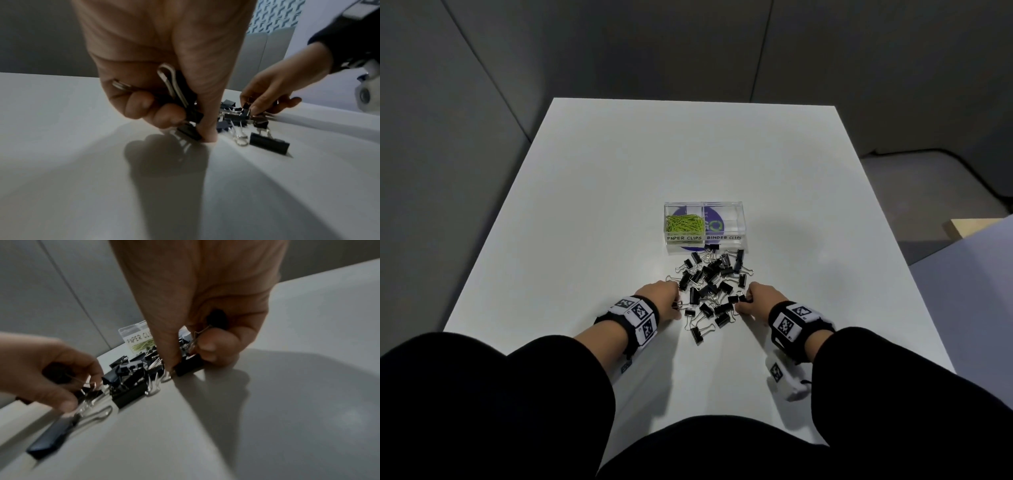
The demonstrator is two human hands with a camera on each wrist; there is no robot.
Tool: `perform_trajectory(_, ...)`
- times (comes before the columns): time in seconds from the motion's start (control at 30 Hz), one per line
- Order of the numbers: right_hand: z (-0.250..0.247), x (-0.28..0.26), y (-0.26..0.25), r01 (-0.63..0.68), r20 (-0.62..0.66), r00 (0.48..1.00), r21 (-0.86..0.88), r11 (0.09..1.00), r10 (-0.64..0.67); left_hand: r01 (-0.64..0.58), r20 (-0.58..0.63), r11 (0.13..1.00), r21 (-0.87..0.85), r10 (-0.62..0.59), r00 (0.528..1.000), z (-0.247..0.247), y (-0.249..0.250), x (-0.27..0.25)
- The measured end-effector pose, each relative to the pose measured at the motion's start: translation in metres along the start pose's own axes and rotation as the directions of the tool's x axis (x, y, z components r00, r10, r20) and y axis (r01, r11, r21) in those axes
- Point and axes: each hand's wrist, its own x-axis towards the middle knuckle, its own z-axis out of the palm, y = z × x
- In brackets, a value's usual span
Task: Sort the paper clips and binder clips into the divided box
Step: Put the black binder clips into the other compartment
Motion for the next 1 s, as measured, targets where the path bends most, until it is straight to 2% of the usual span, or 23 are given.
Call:
perform_trajectory(0.1, 0.001, 0.0, -0.001, 0.042, 0.002, 0.999, 0.004, 0.999, -0.042, -0.003, 0.01, 1.0, -0.024, 0.004, 1.0, 0.0, 0.0, 0.001)
perform_trajectory(0.27, 0.019, -0.006, -0.003, 0.126, -0.116, 0.984, -0.067, 0.99, -0.133, -0.035, -0.006, 0.998, -0.048, 0.034, 0.999, 0.001, 0.001, 0.001)
perform_trajectory(0.37, 0.022, -0.011, 0.0, 0.129, -0.13, 0.982, -0.079, 0.988, -0.139, -0.061, 0.002, 0.997, -0.041, 0.061, 0.998, -0.002, 0.002, 0.001)
perform_trajectory(0.5, 0.005, -0.012, 0.009, 0.147, -0.094, 0.984, -0.082, 0.986, -0.154, -0.108, 0.033, 0.994, -0.034, 0.11, 0.993, -0.011, -0.002, 0.001)
perform_trajectory(0.6, -0.028, -0.008, 0.007, 0.178, -0.149, 0.971, -0.059, 0.982, -0.185, -0.136, 0.036, 0.988, -0.073, 0.139, 0.99, -0.027, -0.005, 0.002)
perform_trajectory(0.7, -0.072, 0.005, -0.009, 0.212, -0.282, 0.935, -0.05, 0.976, -0.218, -0.171, -0.016, 0.977, -0.128, 0.17, 0.985, -0.058, -0.002, 0.008)
perform_trajectory(0.8, -0.105, 0.026, -0.035, 0.254, -0.37, 0.895, -0.037, 0.966, -0.249, -0.204, -0.121, 0.965, -0.163, 0.186, 0.975, -0.095, 0.005, 0.02)
perform_trajectory(0.93, -0.109, 0.054, -0.063, 0.283, -0.358, 0.889, -0.062, 0.957, -0.286, -0.215, -0.297, 0.96, -0.179, 0.155, 0.942, -0.13, 0.012, 0.044)
perform_trajectory(1.0, -0.102, 0.061, -0.067, 0.324, -0.342, 0.884, -0.04, 0.945, -0.317, -0.201, -0.332, 0.959, -0.199, 0.127, 0.935, -0.137, 0.015, 0.057)
